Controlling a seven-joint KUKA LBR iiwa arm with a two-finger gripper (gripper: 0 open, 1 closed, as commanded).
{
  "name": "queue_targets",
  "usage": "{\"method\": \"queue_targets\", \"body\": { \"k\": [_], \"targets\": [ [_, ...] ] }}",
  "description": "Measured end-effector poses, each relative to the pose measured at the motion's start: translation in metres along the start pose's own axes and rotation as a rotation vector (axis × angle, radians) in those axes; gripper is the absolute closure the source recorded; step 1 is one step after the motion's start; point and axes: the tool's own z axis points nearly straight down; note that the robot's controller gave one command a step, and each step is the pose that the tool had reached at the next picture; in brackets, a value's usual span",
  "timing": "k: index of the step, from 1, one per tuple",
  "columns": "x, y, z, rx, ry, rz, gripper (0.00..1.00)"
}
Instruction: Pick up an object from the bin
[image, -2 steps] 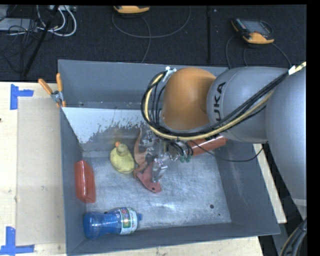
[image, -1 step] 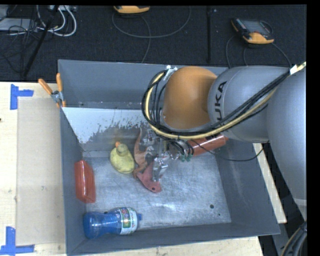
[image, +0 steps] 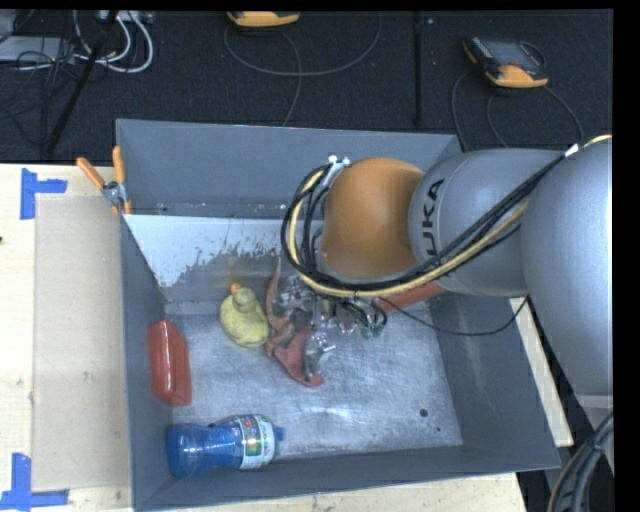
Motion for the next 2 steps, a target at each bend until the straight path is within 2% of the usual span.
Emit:
{"method": "queue_targets", "body": {
  "k": [1, 2],
  "targets": [
    [0.0148, -0.0052, 0.0134, 0.001, -0.036, -0.18, 0.0],
    [0.0178, -0.0041, 0.0156, -0.003, -0.003, -0.185, 1.0]
  ]
}}
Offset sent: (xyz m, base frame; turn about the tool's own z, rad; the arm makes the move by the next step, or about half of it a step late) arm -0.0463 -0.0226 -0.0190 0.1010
